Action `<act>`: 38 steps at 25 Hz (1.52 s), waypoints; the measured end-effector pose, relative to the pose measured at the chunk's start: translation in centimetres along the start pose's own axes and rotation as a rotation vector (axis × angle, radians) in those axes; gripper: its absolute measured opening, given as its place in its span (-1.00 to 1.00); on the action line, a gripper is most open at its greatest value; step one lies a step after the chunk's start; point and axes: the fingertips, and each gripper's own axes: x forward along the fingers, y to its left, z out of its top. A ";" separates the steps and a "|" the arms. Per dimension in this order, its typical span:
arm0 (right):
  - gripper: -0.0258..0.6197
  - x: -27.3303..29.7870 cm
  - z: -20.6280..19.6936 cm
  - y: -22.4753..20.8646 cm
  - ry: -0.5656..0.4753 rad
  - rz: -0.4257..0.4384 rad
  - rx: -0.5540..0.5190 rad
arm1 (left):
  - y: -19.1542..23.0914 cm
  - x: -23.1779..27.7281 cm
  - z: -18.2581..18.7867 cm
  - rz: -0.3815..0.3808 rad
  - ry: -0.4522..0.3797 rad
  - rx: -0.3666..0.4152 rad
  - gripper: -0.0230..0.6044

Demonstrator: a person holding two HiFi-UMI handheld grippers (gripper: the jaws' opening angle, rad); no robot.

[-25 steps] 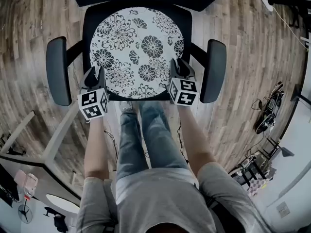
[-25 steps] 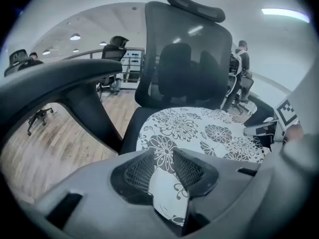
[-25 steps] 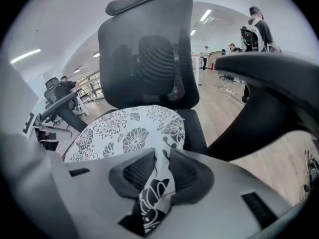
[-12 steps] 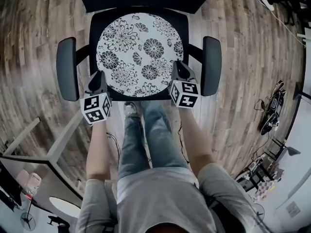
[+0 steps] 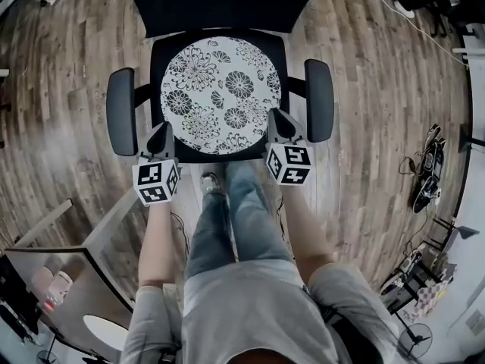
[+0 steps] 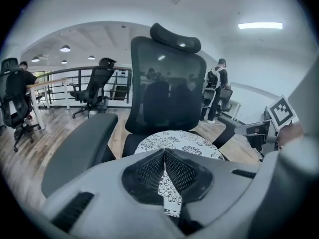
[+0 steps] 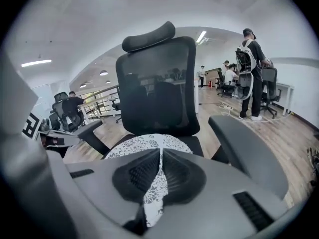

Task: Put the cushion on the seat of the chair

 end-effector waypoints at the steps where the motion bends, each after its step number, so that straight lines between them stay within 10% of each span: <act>1: -0.85 -0.7 0.5 0.3 -0.011 -0.001 -0.005 | -0.2 -0.6 0.5 -0.005 -0.007 0.005 -0.89; 38: -0.85 -22.0 14.2 6.7 -0.324 -0.016 -0.058 | -6.7 -20.9 17.5 -0.072 -0.374 0.103 -0.89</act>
